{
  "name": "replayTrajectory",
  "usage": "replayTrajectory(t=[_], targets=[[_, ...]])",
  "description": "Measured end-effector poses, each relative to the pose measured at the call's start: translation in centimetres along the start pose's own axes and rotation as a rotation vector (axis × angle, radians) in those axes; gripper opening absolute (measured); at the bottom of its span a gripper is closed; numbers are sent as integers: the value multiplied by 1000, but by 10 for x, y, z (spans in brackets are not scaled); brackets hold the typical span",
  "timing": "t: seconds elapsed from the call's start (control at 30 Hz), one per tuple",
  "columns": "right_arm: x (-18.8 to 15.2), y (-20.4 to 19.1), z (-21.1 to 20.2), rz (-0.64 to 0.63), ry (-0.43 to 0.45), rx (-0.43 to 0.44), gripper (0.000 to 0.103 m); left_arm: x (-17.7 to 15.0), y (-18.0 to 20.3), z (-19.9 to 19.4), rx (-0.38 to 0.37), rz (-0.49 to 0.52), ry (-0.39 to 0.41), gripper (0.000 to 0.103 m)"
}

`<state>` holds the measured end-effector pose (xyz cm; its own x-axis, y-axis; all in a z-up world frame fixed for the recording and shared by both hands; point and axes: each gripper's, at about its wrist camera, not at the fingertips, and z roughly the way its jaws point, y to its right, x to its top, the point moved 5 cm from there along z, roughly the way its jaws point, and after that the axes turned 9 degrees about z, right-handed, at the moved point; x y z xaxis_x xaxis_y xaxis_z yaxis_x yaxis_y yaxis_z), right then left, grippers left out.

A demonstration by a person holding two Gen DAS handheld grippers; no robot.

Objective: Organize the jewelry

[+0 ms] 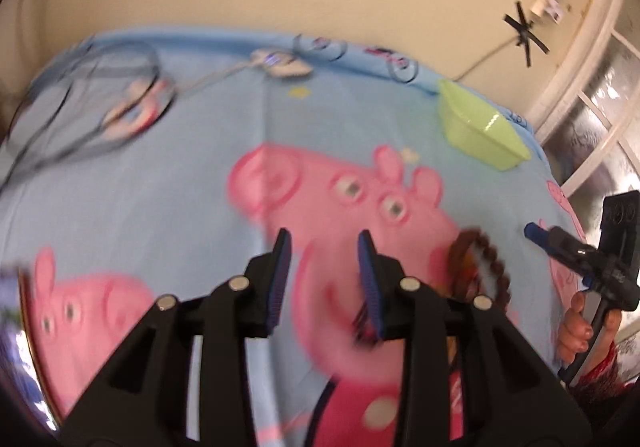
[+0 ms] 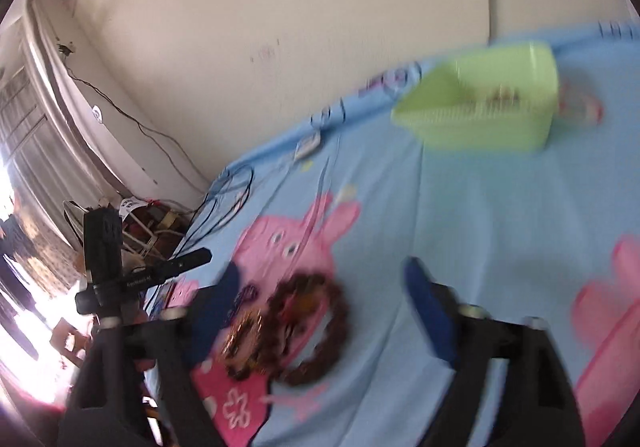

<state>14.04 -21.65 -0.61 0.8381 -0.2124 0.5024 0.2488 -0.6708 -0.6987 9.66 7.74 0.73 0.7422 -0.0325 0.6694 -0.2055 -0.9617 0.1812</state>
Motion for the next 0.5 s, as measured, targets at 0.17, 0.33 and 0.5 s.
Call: replayTrajectory(t=[0.17,0.33,0.5], targets=[[-26,-15,0,-63,-37,-60,3,-30,0,-1,2,6,0,32],[-41,-38,-3,-188,-67,-72,0,-36,19,-2,-55,49,14,32],[-64,-55,8,-289,-128,-74,0,-39,42,-7,-125,104,21,32]])
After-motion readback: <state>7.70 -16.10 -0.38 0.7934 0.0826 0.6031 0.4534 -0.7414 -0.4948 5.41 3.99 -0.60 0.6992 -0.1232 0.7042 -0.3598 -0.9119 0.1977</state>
